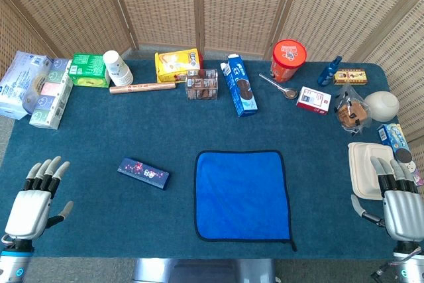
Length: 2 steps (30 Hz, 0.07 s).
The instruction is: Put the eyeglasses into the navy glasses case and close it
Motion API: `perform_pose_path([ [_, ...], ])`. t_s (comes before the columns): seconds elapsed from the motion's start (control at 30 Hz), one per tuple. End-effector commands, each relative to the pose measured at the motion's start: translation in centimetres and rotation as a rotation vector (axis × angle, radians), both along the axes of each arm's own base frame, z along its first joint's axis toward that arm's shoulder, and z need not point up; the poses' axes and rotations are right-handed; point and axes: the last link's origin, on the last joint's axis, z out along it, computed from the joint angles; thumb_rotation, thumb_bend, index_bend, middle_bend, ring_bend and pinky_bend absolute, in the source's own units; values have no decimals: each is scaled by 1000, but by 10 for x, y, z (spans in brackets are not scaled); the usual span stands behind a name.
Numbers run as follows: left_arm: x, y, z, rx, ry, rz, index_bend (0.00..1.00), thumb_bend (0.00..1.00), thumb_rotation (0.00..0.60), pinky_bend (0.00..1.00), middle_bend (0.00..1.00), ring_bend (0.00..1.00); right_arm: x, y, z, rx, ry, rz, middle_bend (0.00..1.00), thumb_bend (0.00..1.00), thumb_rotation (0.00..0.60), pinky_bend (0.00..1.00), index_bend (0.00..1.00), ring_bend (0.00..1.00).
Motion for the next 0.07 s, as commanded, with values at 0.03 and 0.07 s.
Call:
perform_pose_path([
  [0.03,-2,0,4,12,6,15,1,264,600,13,0,0,0,-2,0,2,-2,-1,109,350,268,84,37,0],
  [0.07,-2,0,4,13,7,20,0,264,600,13,0,0,0,-2,0,2,-3,-1,109,350,270,84,38,0],
])
